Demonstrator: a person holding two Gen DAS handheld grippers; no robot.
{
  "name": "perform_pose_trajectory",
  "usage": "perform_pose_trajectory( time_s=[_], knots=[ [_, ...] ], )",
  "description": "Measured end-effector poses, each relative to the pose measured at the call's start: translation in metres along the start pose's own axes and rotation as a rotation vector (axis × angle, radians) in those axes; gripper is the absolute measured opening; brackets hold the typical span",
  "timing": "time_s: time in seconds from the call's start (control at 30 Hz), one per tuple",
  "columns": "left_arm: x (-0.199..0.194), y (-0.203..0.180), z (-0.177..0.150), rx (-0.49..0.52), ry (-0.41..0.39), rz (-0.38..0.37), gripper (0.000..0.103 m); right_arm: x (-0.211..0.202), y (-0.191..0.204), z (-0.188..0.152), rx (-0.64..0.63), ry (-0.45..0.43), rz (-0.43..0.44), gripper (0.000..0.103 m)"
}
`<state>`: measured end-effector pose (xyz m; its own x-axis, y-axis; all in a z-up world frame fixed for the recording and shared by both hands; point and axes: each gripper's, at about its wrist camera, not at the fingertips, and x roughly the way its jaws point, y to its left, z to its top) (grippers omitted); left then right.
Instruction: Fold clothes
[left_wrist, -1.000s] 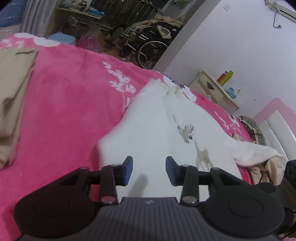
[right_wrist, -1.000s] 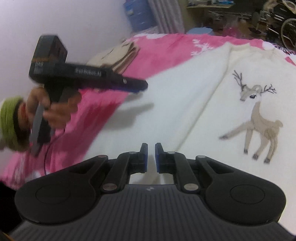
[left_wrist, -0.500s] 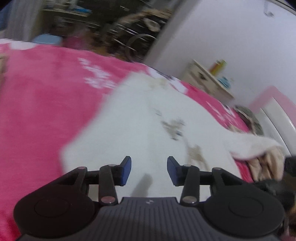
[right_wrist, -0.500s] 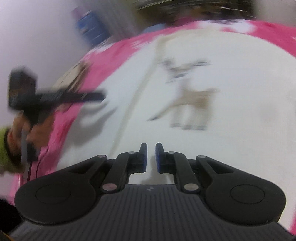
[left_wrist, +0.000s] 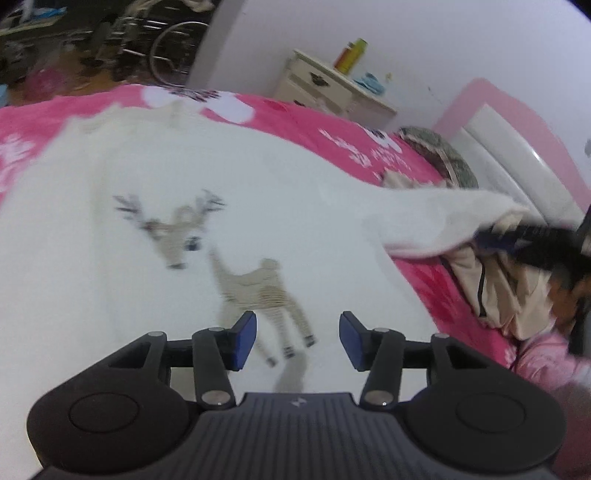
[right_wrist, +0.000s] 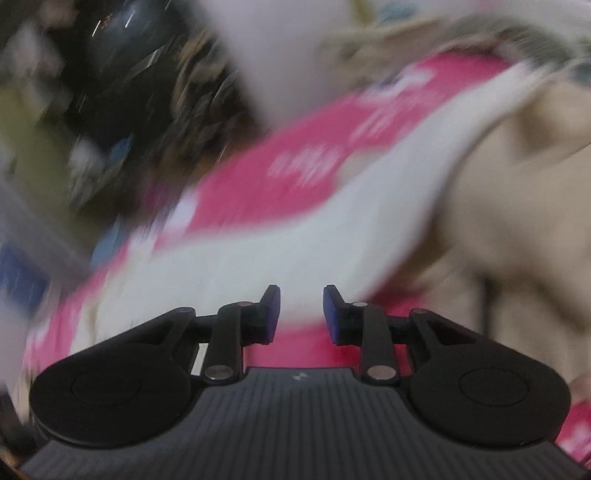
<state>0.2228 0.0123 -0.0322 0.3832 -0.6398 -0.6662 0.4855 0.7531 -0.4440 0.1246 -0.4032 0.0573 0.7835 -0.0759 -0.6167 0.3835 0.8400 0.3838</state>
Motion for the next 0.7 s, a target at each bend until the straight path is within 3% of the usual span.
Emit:
perform_pose_trajectory(
  time_s=[0.07, 0.2, 0.37, 0.6, 0.63, 0.7],
  knots=[
    [0.004, -0.003, -0.004, 0.006, -0.001, 0.002, 0.051, -0.014, -0.02, 0.021, 0.058, -0.102, -0.048, 0.04],
    [0.013, -0.008, -0.013, 0.019, -0.004, 0.007, 0.053, -0.032, -0.062, 0.053, 0.171, -0.234, -0.107, 0.046],
    [0.024, -0.015, -0.023, 0.035, -0.007, 0.013, 0.055, -0.022, -0.106, 0.062, 0.375, -0.244, -0.102, 0.046],
    [0.03, -0.021, -0.027, 0.047, -0.012, 0.026, 0.056, 0.006, -0.127, 0.071, 0.469, -0.215, -0.061, 0.046],
    [0.031, -0.022, -0.027, 0.049, -0.014, 0.027, 0.057, 0.008, -0.126, 0.074, 0.457, -0.216, -0.062, 0.043],
    [0.031, -0.023, -0.027, 0.051, -0.015, 0.031, 0.057, 0.012, -0.122, 0.079, 0.429, -0.216, -0.077, 0.021]
  ],
)
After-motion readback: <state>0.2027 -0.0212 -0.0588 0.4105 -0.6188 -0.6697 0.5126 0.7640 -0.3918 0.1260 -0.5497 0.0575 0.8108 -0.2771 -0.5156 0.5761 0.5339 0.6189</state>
